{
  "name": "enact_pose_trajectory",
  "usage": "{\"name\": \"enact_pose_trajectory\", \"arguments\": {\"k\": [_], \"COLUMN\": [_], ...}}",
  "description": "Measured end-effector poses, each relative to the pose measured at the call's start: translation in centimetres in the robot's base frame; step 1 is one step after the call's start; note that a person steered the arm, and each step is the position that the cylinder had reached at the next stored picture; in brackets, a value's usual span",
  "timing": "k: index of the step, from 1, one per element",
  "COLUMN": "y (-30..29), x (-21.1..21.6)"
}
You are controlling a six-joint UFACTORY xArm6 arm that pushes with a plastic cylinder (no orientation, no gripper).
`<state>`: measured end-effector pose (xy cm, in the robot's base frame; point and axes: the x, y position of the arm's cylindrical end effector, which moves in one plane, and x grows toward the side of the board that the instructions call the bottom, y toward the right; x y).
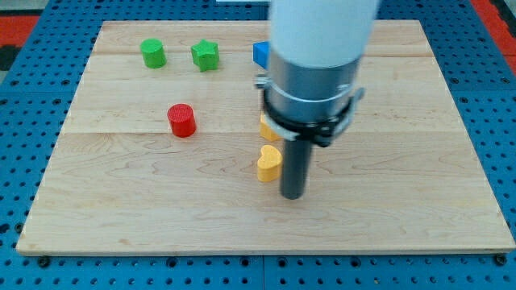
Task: Push the red circle to the bottom of the yellow heart
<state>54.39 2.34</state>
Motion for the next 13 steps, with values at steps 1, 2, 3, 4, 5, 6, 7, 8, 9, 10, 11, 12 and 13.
{"name": "enact_pose_trajectory", "arguments": {"k": [1, 2, 3, 4, 5, 6, 7, 8, 9, 10, 11, 12, 13], "y": [-1.1, 0.2, 1.0, 1.9, -3.5, -11.4, -18.2, -21.6, -18.3, -15.5, -12.9, -9.8, -11.3], "x": [-1.1, -2.5, -3.2, 0.0, 3.3, 1.9, -2.8, -8.3, -13.3, -14.5, -9.8, -7.2, -8.2]}}
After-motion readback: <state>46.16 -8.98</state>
